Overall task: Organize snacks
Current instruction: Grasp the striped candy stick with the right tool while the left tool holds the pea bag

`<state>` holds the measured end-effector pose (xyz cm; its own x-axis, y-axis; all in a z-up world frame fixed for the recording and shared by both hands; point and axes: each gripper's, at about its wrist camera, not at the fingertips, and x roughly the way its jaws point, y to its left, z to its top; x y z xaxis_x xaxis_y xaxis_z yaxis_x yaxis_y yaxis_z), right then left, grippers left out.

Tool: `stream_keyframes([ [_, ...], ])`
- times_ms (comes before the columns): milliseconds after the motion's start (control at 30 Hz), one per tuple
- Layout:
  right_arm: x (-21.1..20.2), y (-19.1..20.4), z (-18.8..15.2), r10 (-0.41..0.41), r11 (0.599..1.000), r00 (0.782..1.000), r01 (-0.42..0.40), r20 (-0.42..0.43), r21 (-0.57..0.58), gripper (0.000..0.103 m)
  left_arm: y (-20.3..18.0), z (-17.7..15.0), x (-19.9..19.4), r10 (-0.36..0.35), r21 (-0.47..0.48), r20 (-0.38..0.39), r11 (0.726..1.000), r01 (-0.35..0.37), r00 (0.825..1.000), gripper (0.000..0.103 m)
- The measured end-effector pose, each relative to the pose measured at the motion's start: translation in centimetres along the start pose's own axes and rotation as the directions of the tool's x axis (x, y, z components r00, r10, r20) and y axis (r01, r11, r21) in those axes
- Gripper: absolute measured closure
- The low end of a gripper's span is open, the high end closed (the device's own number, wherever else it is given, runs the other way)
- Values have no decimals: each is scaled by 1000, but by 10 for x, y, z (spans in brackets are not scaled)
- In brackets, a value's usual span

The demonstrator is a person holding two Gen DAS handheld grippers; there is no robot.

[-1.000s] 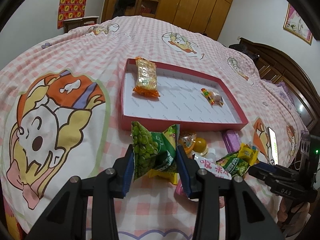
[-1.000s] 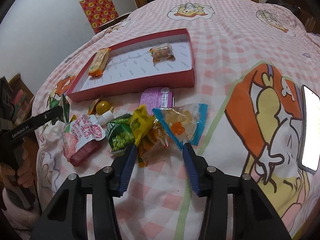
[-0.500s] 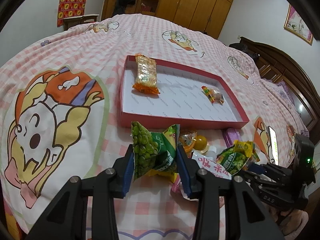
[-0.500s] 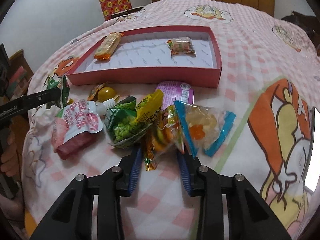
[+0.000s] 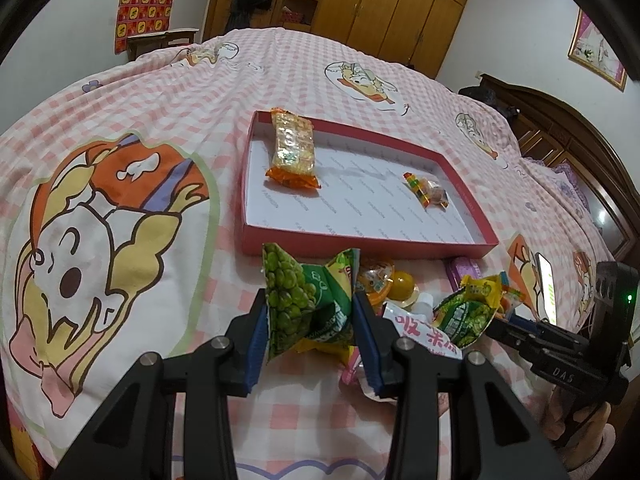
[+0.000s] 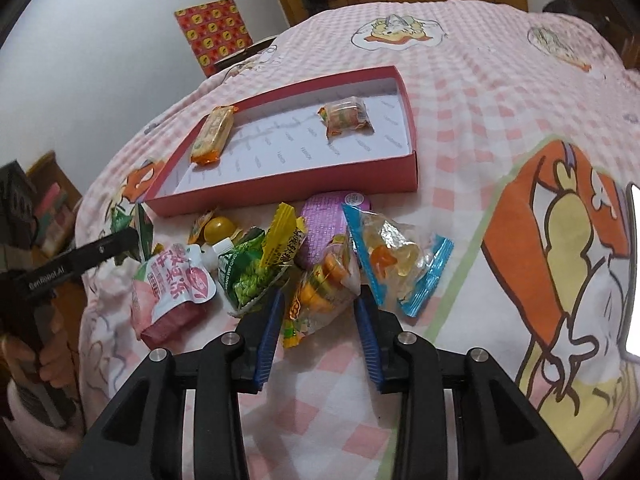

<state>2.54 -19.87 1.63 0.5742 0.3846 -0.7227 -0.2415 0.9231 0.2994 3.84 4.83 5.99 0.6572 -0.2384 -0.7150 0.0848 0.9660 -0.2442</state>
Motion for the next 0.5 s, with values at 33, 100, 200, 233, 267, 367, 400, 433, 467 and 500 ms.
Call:
stream_keyframes([
  [33,0,-1,0,3,1000,1000,-3,0,7,65,0,0,0,0,0,1,1000,0,1000,61],
  [100,1,-3,1,13,1000,1000,-13,2,24,65,0,0,0,0,-1,0,1000,0,1000,61],
  [200,0,-5,3,12,999,1000,-13,14,46,66,0,0,0,1,0,1,1000,-1,1000,61],
  [233,0,-5,3,7,999,1000,-8,15,47,68,0,0,0,1,0,1,1000,-1,1000,61],
  [267,1,-6,3,4,999,1000,-5,14,46,75,-1,1,0,1,0,1,1000,-1,1000,61],
  [367,1,-6,2,8,999,1000,-9,10,49,75,-1,1,0,2,1,4,1000,-2,1000,61],
  [400,0,-5,1,10,999,1000,-10,11,43,76,-1,1,-1,2,1,5,1000,-2,1000,61],
  [433,-2,-4,1,9,999,1000,-10,13,36,77,0,2,-2,1,2,7,1000,-1,1000,61],
  [467,-4,-2,0,7,1000,1000,-8,16,26,77,0,3,-3,1,3,9,1000,-1,1000,61],
  [500,-7,0,0,5,1000,1000,-5,19,13,77,-1,3,-4,1,4,11,1000,-1,1000,61],
])
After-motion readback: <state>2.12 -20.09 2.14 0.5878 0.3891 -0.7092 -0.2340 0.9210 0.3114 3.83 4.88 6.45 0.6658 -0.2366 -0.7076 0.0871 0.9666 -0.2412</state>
